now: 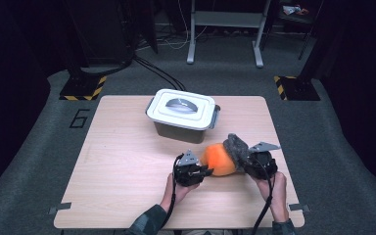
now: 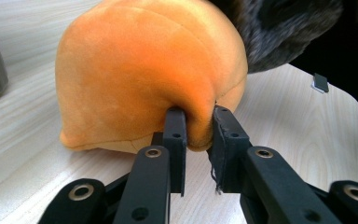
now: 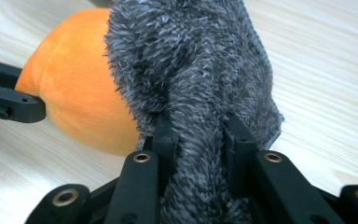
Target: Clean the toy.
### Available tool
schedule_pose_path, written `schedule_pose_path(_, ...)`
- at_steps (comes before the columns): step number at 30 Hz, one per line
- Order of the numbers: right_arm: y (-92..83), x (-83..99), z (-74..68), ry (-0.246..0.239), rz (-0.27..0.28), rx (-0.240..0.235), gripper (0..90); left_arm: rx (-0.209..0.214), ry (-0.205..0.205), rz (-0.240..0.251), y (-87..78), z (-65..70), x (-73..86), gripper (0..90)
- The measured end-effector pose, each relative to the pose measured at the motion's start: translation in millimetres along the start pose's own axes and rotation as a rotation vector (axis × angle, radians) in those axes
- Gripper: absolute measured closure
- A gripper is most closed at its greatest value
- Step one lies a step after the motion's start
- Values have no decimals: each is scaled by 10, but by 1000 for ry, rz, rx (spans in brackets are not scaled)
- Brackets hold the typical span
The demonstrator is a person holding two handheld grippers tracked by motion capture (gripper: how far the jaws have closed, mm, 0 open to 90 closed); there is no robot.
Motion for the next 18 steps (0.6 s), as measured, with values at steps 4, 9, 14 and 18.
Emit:
schedule_pose_path(4,116,21,-4,16,-9,14,709,-24,45,-24,-10,29,29,630)
schedule_pose_path(9,115,-8,-6,19,-11,16,708,-82,48,-37,-5,33,72,508)
schedule_pose_path(14,123,-27,-6,18,-5,18,708,-136,63,-47,13,33,80,446)
schedule_pose_path(18,125,-20,-23,14,-2,11,709,-175,90,-53,82,42,60,460)
Point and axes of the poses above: each handheld gripper's, and its own axes: y roughly forward along the jaws, x roughly out of its underside, z roughly to its right, the point moved 4 cm from there along y, roughly forward along the jaws, and after that the axes turned 11 degrees about y, right-handed, at the moved point
